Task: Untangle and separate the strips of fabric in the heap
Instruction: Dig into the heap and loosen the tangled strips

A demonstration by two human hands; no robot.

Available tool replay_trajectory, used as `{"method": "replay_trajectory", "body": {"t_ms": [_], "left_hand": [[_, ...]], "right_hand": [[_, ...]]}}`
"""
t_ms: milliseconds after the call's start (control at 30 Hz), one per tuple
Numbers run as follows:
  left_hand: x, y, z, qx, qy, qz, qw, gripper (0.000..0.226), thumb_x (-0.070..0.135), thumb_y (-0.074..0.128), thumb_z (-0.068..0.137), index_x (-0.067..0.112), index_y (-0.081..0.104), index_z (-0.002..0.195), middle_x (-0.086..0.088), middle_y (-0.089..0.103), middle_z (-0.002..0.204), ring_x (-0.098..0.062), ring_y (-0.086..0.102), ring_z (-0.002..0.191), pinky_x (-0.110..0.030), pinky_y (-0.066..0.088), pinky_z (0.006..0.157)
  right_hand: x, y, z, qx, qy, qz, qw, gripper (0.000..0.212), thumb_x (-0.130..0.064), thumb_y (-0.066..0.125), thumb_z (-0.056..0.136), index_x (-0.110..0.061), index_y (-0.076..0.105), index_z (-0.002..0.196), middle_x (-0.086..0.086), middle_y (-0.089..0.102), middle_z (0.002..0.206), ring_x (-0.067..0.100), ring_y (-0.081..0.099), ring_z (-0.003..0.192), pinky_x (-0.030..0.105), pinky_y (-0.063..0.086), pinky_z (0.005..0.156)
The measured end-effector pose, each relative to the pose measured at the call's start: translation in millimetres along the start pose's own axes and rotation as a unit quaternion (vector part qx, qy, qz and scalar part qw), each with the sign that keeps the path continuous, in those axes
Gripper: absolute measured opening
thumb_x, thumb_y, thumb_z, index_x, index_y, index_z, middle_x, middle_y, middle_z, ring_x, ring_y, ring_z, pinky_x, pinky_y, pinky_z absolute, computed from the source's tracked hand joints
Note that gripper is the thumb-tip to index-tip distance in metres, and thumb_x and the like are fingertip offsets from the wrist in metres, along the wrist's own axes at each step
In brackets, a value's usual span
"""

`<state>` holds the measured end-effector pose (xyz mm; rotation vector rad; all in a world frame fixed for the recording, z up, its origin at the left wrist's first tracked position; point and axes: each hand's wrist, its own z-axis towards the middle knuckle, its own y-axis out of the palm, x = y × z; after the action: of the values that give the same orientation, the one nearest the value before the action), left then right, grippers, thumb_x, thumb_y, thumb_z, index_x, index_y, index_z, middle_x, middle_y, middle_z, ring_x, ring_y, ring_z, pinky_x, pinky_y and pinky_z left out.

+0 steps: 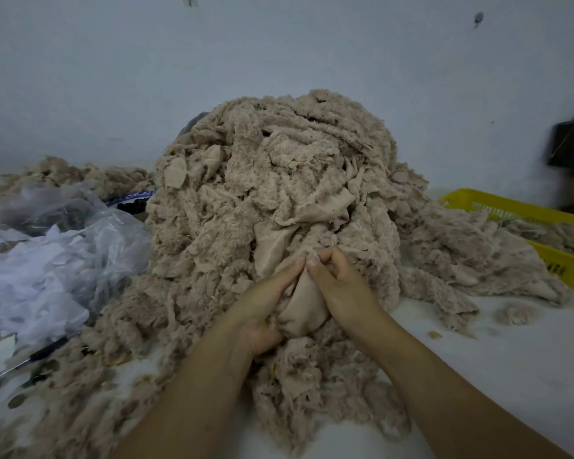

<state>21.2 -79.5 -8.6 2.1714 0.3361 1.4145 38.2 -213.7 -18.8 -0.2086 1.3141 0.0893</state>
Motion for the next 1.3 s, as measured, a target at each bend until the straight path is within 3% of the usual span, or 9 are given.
{"method": "replay_trajectory", "body": {"t_ms": [167, 267, 367, 500, 767, 933, 1067, 1167, 1300], "left_hand": [[2, -1, 2, 0.042, 0.029, 0.009, 0.999, 0.036, 0.03, 0.071, 0.081, 0.004, 0.077, 0.106, -0.017, 0.074, 0.106, -0.023, 0.073, 0.086, -0.031, 0.059, 0.076], [5, 0, 1, 0.047, 0.045, -0.021, 0.998, 0.039, 0.035, 0.068, 0.081, 0.006, 0.078, 0.104, -0.019, 0.072, 0.112, -0.026, 0.073, 0.094, -0.035, 0.059, 0.081], [7, 2, 1, 0.051, 0.058, -0.087, 0.993, 0.04, 0.034, 0.06, 0.094, -0.001, 0.077, 0.102, -0.021, 0.073, 0.11, -0.028, 0.074, 0.095, -0.038, 0.062, 0.076], [22, -19, 3, 0.064, 0.146, -0.284, 0.945, 0.032, 0.023, 0.052, 0.099, 0.011, 0.063, 0.072, 0.002, 0.06, 0.057, -0.009, 0.052, 0.037, -0.016, 0.039, 0.044], [22, -31, 6, 0.061, 0.209, -0.293, 0.931, 0.04, 0.034, 0.033, 0.107, 0.017, 0.046, 0.074, 0.007, 0.041, 0.049, -0.006, 0.023, 0.028, -0.018, 0.018, 0.031], [25, -32, 4, 0.109, 0.224, -0.279, 0.928, 0.041, 0.038, 0.032, 0.108, 0.019, 0.044, 0.074, 0.008, 0.038, 0.048, -0.006, 0.02, 0.029, -0.018, 0.016, 0.03], [29, -41, 0, 0.2, 0.254, -0.225, 0.919, 0.042, 0.042, 0.029, 0.109, 0.022, 0.044, 0.075, 0.008, 0.039, 0.045, -0.006, 0.022, 0.028, -0.019, 0.019, 0.027], [31, -38, -2, 0.167, 0.262, -0.193, 0.931, 0.051, 0.057, 0.032, 0.102, 0.015, 0.053, 0.082, 0.0, 0.054, 0.059, -0.007, 0.041, 0.04, -0.016, 0.03, 0.035], [14, -7, 0, 0.017, 0.208, -0.02, 0.978, 0.096, 0.083, 0.038, 0.077, 0.005, 0.057, 0.13, -0.013, 0.07, 0.122, -0.023, 0.067, 0.113, -0.034, 0.049, 0.099]], "right_hand": [[3, 0, -1, -0.014, -0.027, -0.053, 0.998, 0.021, -0.044, 0.061, 0.094, -0.024, 0.057, 0.088, -0.019, 0.062, 0.072, -0.004, 0.058, 0.066, 0.012, 0.045, 0.06], [6, 1, -2, -0.05, 0.013, -0.082, 0.995, 0.039, -0.052, 0.063, 0.089, -0.015, 0.065, 0.1, 0.001, 0.073, 0.094, 0.015, 0.07, 0.086, 0.033, 0.055, 0.073], [1, 4, -2, -0.088, -0.003, -0.111, 0.99, 0.055, -0.05, 0.055, 0.095, 0.004, 0.059, 0.09, 0.017, 0.059, 0.074, 0.021, 0.054, 0.066, 0.037, 0.039, 0.061], [4, -1, -4, -0.112, -0.045, -0.153, 0.981, 0.045, -0.04, 0.053, 0.099, -0.022, 0.035, 0.061, -0.013, 0.03, 0.054, 0.005, 0.029, 0.05, 0.023, 0.024, 0.048], [2, -12, 7, 0.101, 0.047, 0.002, 0.994, 0.049, -0.046, 0.051, 0.098, 0.002, 0.055, 0.09, 0.009, 0.055, 0.073, 0.015, 0.052, 0.062, 0.026, 0.04, 0.053], [8, -6, 6, 0.139, 0.035, 0.0, 0.99, 0.035, -0.042, 0.047, 0.1, -0.023, 0.059, 0.073, -0.006, 0.056, 0.062, 0.011, 0.053, 0.057, 0.019, 0.041, 0.049], [-1, -23, 15, 0.273, 0.064, 0.078, 0.957, 0.028, -0.044, 0.049, 0.094, -0.037, 0.064, 0.072, 0.002, 0.063, 0.083, 0.029, 0.065, 0.088, 0.041, 0.052, 0.073], [-1, -40, 14, 0.284, 0.085, 0.101, 0.95, 0.026, -0.047, 0.051, 0.094, -0.029, 0.061, 0.08, 0.009, 0.067, 0.092, 0.032, 0.066, 0.094, 0.043, 0.051, 0.076], [5, -18, 11, 0.206, 0.053, 0.075, 0.974, 0.029, -0.055, 0.051, 0.088, -0.03, 0.064, 0.081, -0.003, 0.065, 0.086, 0.014, 0.063, 0.078, 0.034, 0.046, 0.07]]}}
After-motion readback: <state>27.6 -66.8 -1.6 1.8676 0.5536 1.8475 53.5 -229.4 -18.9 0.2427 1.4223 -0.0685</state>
